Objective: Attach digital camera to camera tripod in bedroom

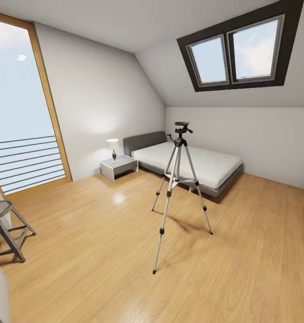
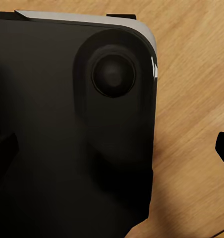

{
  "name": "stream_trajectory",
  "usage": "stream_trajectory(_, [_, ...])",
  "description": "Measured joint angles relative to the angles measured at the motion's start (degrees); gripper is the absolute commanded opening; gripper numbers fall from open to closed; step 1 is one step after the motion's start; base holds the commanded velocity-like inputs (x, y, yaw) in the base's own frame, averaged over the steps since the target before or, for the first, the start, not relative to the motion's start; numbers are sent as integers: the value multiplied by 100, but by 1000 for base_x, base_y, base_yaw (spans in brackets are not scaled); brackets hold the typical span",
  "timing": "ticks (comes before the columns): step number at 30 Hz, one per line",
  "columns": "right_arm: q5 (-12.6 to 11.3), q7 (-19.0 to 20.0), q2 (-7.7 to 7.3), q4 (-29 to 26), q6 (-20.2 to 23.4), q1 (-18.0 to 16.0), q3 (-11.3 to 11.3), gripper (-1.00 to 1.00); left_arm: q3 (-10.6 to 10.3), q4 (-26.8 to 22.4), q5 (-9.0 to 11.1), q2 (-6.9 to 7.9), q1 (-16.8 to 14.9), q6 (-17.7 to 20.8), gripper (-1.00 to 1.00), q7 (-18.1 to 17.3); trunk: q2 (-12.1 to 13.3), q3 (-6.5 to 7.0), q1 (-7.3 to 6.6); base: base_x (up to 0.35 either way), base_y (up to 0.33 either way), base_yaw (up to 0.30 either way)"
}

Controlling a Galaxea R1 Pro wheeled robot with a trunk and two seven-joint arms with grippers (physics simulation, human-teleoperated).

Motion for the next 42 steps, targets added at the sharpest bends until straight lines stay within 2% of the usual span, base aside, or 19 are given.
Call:
stream_trajectory(21, [3,0,8,-9,20,0,5,100,-10,-58,-10,15,0,17,100,8,0,0,0,0,0,0])
stream_trajectory(25, [26,9,6,-110,15,-6,9,100,-13,-364,-17,104,-18,78,100,51,0,1,0,0,0,0])
stream_trajectory(27, [79,14,0,-431,37,-12,12,100,-15,-819,-16,194,-38,220,100,156,0,2,0,0,0,0])
stream_trajectory(31, [254,34,-57,-1234,170,-15,12,100,-10,-1594,-28,321,-50,679,100,443,1,2,0,0,0,0])
stream_trajectory(35, [473,44,-149,-2173,582,-35,-15,100,-10,-2486,-39,408,-74,1498,100,851,1,3,0,0,0,0])
stream_trajectory(38, [566,52,-238,-2813,1181,-130,-38,100,-3,-3127,-52,440,-186,2232,100,1149,1,4,0,0,0,0])
stream_trajectory(42, [595,65,-344,-3448,2155,-543,-57,100,-1,-3798,-55,460,-575,3148,100,1363,2,4,0,0,0,0])
